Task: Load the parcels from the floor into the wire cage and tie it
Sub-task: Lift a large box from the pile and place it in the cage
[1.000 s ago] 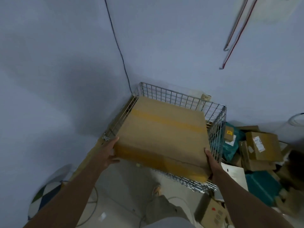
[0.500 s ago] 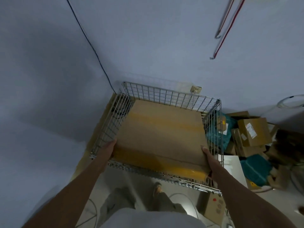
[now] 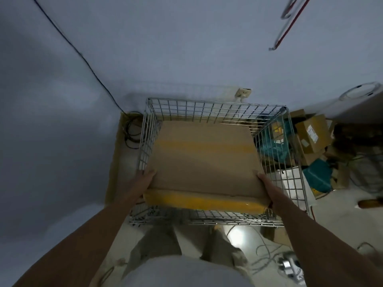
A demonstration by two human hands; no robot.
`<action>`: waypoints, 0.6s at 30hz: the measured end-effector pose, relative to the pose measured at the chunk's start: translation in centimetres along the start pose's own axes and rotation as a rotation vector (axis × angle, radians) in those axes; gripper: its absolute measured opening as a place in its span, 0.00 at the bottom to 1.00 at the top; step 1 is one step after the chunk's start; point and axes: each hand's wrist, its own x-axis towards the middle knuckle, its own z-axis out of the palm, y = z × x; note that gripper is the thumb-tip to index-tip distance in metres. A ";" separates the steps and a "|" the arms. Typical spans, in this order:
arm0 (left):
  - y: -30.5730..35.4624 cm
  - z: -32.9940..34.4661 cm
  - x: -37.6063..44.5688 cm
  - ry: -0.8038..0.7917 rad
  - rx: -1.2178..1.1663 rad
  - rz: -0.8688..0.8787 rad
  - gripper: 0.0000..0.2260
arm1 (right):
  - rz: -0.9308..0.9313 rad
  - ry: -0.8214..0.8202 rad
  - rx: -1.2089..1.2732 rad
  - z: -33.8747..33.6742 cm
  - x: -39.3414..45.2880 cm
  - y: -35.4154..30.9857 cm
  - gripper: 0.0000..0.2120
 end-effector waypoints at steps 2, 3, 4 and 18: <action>-0.4 -0.7 3.7 0.004 0.061 -0.007 0.36 | -0.006 0.075 0.024 2.4 -1.0 -0.4 0.56; -0.4 -0.8 4.8 0.008 0.077 -0.013 0.34 | -0.008 0.107 0.026 3.6 -0.9 -0.4 0.54; -0.1 -0.6 5.4 0.022 0.069 -0.014 0.31 | -0.002 0.129 0.037 4.5 -0.7 -0.3 0.54; -7.1 6.6 20.6 0.163 -0.226 -0.020 0.21 | 0.014 0.126 -0.034 10.8 16.4 1.8 0.41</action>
